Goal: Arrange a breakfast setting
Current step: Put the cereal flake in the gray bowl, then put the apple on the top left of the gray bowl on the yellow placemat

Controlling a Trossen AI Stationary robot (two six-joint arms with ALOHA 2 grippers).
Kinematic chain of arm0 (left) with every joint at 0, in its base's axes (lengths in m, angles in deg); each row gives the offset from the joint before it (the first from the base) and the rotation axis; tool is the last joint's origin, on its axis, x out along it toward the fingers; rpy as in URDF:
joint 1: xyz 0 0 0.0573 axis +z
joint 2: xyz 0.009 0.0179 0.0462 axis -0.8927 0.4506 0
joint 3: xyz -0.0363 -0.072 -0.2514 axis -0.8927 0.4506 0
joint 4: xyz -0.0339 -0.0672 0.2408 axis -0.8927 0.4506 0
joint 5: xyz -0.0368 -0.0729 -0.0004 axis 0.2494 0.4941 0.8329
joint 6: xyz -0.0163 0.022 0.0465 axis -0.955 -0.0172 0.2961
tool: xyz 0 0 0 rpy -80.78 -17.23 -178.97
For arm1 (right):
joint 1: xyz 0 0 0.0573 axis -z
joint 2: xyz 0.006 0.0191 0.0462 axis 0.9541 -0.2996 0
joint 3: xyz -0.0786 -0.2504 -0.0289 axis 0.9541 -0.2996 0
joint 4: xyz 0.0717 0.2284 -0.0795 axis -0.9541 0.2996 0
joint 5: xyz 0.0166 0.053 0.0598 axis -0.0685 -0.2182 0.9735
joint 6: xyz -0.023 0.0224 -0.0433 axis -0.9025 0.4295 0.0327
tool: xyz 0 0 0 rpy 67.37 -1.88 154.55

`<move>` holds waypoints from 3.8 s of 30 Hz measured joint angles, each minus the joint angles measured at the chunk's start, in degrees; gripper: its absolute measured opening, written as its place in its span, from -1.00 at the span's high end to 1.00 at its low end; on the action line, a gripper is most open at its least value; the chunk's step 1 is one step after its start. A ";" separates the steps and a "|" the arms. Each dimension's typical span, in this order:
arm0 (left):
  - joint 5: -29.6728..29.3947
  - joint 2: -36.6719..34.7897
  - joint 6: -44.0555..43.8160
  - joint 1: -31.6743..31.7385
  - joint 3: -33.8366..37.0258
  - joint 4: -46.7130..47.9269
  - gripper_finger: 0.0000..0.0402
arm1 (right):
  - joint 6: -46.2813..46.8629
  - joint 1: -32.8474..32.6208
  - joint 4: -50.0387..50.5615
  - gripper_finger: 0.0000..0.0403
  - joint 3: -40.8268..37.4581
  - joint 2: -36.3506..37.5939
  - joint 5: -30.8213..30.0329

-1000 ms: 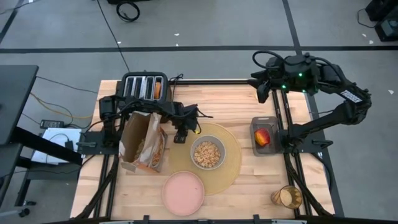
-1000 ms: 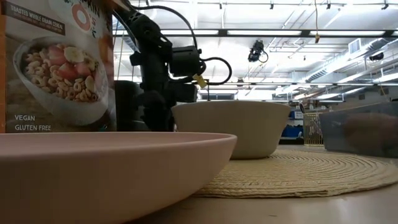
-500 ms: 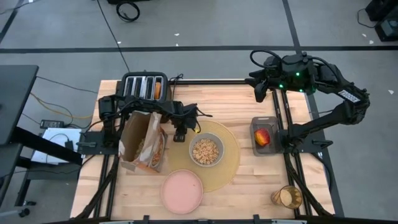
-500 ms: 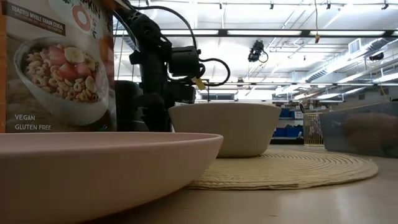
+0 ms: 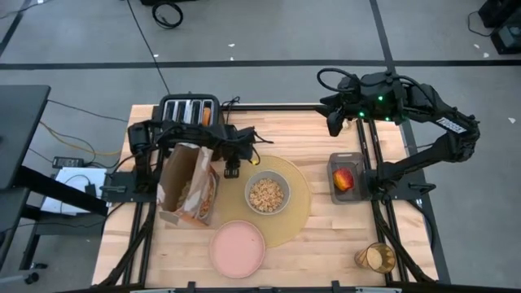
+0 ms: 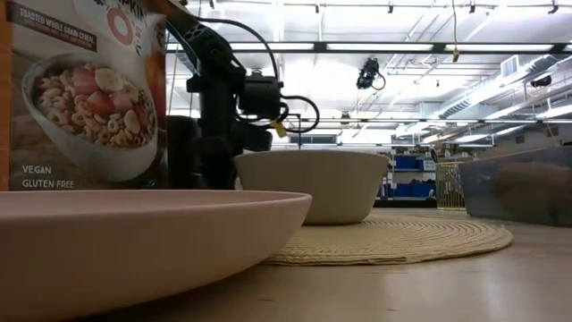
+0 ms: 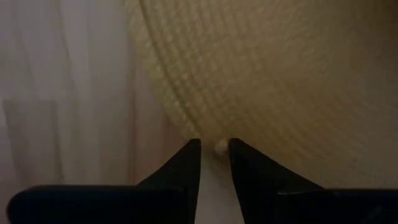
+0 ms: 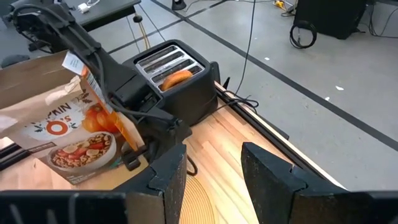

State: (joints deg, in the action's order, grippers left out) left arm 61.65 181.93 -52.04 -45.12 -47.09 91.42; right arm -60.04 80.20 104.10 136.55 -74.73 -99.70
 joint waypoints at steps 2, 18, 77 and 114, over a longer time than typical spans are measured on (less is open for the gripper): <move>0.50 0.02 1.92 0.28 0.00 1.20 0.54 | 0.00 0.00 -0.05 0.20 0.00 -0.23 0.00; 1.22 0.00 2.44 -1.12 -0.02 0.54 0.54 | 0.02 0.00 -0.02 0.20 0.00 -0.30 0.02; 1.96 -0.04 2.33 0.47 -9.05 11.00 0.94 | -2.26 0.00 -0.43 0.20 0.00 -0.28 3.17; 7.30 -5.02 -16.83 -3.55 -17.68 -2.37 0.02 | -0.87 0.00 0.00 0.20 0.00 -0.26 5.27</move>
State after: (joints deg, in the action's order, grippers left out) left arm 68.95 176.91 -68.86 -48.67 -64.77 89.05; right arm -60.91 80.20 104.09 136.55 -74.99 -94.43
